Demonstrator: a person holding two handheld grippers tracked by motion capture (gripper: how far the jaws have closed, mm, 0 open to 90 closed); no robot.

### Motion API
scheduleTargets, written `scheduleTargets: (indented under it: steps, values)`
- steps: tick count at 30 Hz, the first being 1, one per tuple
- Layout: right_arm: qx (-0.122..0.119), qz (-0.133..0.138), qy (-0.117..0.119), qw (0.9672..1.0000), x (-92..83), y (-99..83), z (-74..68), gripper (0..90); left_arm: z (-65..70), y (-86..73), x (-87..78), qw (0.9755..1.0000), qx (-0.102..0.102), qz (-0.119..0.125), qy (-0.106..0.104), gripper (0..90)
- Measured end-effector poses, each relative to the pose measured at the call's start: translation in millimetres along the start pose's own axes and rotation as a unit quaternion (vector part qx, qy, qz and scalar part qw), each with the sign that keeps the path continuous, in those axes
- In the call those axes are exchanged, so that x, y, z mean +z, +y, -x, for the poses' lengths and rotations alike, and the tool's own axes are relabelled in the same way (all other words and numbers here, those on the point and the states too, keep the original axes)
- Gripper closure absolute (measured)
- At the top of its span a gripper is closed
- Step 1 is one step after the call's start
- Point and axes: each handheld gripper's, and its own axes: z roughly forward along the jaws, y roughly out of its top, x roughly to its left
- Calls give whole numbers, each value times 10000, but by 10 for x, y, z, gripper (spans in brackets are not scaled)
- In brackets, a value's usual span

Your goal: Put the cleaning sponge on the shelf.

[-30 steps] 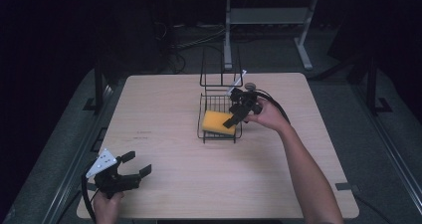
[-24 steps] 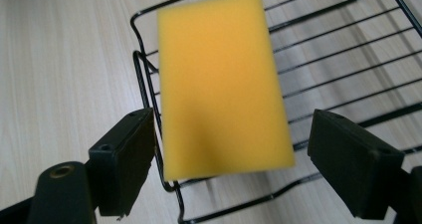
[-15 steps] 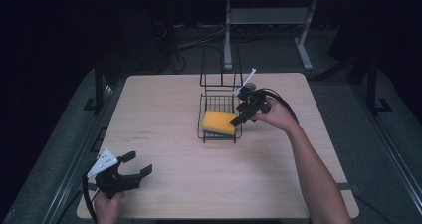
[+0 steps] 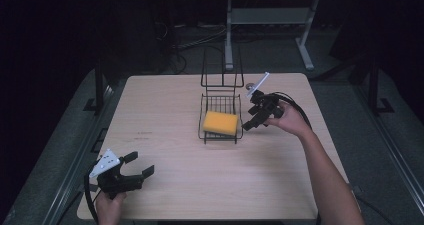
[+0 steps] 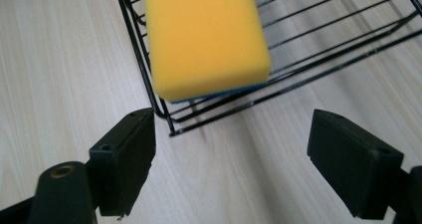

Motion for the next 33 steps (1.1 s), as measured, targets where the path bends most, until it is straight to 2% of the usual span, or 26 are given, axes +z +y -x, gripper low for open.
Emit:
scheduleTargets:
  steps: [8,16,33]
  values:
    - [39,-41,-61,10000,-38,-162,-52,187,-1,-10,1,10000,-1,-38,-25,141]
    - [81,-238,-150,9996,-17,-318,-118,186,5,-10,-7,10000,-2,-27,-11,140]
    - [151,-286,-206,9993,-78,-655,-239,186,31,-7,8,10000,26,-35,-22,141]
